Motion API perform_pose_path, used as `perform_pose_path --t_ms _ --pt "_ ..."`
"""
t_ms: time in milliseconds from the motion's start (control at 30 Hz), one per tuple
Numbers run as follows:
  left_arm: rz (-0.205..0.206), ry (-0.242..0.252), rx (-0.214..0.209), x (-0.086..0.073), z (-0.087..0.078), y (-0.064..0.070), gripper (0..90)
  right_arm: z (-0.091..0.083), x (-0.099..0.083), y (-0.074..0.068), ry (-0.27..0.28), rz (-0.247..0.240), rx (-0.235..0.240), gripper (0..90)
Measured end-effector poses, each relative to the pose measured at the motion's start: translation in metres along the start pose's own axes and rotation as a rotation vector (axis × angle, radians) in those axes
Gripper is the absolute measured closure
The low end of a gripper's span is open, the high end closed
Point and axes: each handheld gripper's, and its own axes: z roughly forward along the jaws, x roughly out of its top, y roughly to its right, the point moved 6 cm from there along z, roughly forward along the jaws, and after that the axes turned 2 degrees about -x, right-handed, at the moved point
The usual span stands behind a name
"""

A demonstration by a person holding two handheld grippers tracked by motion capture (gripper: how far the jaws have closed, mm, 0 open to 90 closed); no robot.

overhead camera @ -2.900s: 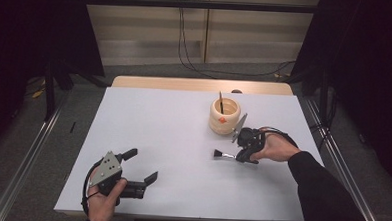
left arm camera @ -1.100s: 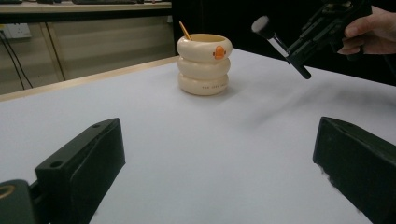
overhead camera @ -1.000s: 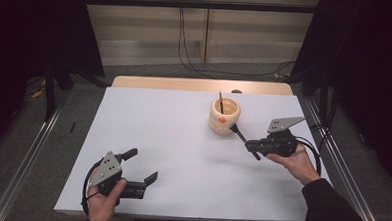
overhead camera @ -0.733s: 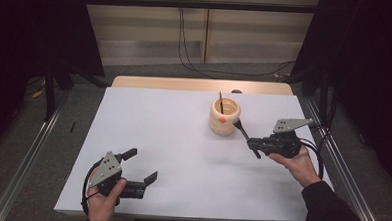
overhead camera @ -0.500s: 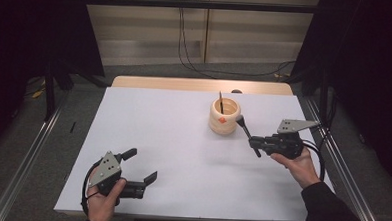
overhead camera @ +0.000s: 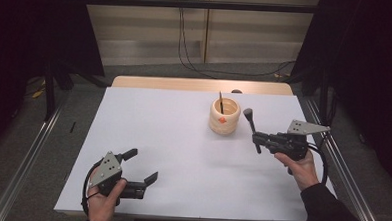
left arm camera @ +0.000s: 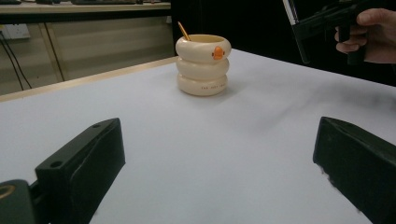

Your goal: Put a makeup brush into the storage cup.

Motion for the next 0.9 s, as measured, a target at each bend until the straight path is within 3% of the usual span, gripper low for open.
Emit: perform_pose_path --t_ms 233,267,333,900 --pt "-0.012 0.010 0.002 0.001 0.000 0.001 2.1 -0.010 0.007 0.000 0.076 0.009 -0.009 80.2" --pt "0.007 -0.005 -0.002 0.000 0.000 0.000 2.1 -0.011 0.008 0.000 0.081 0.012 -0.004 80.2" --pt "-0.010 0.006 0.008 0.000 0.000 0.000 2.0 -0.012 0.008 0.001 0.083 0.016 -0.006 80.2" --pt "-0.008 0.008 0.008 0.000 0.000 -0.002 2.0 -0.009 0.021 0.003 0.102 0.010 -0.020 80.1"
